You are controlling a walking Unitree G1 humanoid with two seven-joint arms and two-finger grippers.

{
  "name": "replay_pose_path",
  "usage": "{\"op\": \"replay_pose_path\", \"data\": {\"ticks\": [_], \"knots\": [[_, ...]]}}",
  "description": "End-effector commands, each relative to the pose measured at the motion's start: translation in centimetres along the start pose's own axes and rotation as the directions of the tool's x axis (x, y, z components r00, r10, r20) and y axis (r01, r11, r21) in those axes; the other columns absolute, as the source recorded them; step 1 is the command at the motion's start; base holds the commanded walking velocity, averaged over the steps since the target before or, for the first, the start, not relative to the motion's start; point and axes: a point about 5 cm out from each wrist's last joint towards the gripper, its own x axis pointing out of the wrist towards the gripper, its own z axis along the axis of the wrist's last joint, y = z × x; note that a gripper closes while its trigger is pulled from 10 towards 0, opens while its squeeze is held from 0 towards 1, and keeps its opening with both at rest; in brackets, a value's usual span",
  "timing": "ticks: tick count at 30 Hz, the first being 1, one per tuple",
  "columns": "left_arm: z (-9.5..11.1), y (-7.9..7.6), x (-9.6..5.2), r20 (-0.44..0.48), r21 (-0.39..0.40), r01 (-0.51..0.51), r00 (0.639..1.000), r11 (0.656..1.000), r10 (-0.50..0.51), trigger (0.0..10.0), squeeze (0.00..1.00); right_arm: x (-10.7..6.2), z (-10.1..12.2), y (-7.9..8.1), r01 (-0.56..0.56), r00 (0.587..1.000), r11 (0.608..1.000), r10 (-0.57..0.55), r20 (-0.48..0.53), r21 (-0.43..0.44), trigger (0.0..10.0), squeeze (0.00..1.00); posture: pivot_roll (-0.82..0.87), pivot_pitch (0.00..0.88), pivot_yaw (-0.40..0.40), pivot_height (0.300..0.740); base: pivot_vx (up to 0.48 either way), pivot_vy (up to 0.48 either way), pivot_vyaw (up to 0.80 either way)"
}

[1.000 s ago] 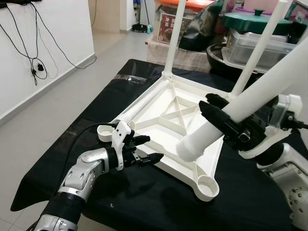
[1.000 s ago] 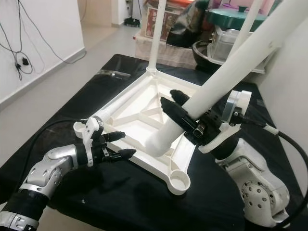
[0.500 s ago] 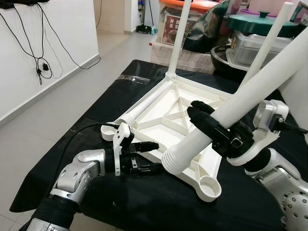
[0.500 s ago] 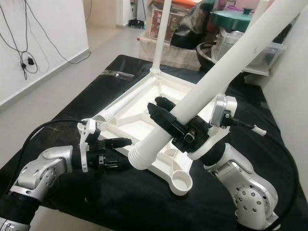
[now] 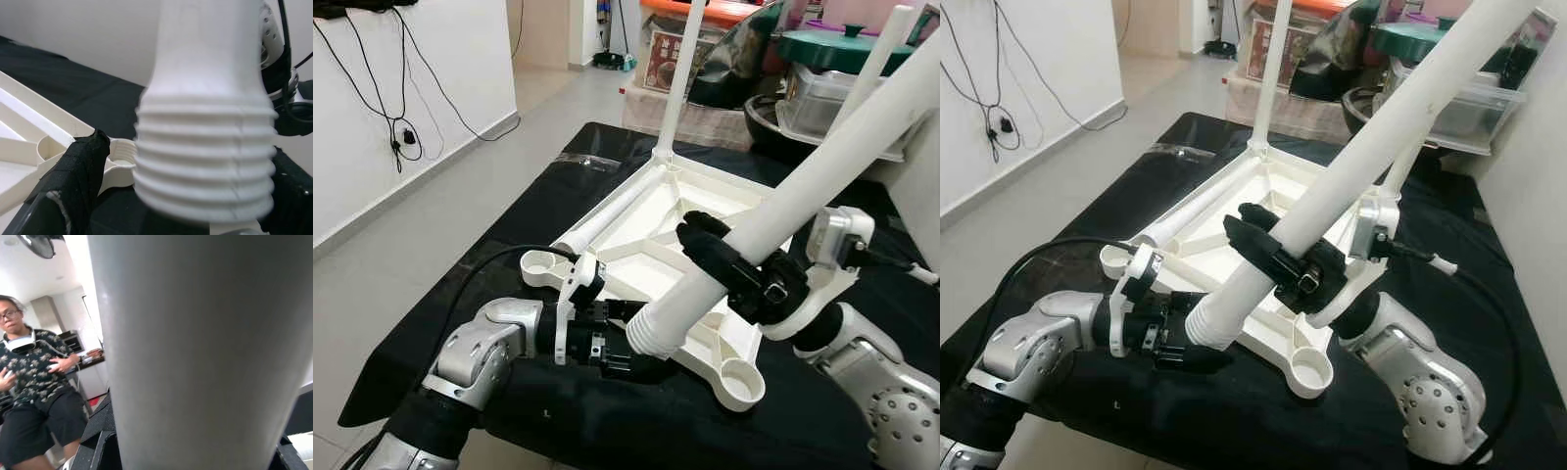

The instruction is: Building children table

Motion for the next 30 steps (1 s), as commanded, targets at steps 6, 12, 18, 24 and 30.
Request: {"op": "replay_pose_path", "data": {"ticks": [6,12,18,24,30], "knots": [[0.6,0.5,0.6,0.035,0.034,-0.023,0.999,0.999,0.021,10.0,0.00,0.0,-1.4,0.7,-0.015,0.999,0.999,0.016,-0.028,0.032,0.0,0.00,0.12,0.000,-0.101,0.740,0.000,0.000,0.00],[0.7,0.4,0.7,0.028,0.024,0.000,1.000,1.000,-0.001,6.4,0.00,0.0,-1.5,0.6,-0.015,0.999,0.999,0.017,-0.034,0.037,0.0,0.00,0.12,0.000,-0.101,0.740,0.000,0.000,0.00],[0.4,0.2,0.3,0.023,0.014,0.018,1.000,1.000,-0.019,0.0,0.00,0.1,-1.5,0.4,-0.008,0.999,1.000,0.009,-0.031,0.030,0.0,0.00,0.12,0.000,-0.101,0.740,0.000,0.000,0.00],[-0.1,-0.1,0.4,0.014,0.008,0.027,1.000,1.000,-0.027,0.0,0.00,0.1,-1.3,0.1,0.020,1.000,1.000,-0.019,-0.025,0.015,0.0,0.00,0.12,0.000,-0.101,0.740,0.000,0.000,0.00],[-0.1,0.4,0.4,-0.004,0.023,-0.008,1.000,1.000,0.008,0.5,0.00,0.1,-1.6,-0.5,0.086,0.994,0.996,-0.085,-0.065,0.019,10.0,0.00,0.12,0.000,-0.101,0.740,0.000,0.000,0.00]]}}
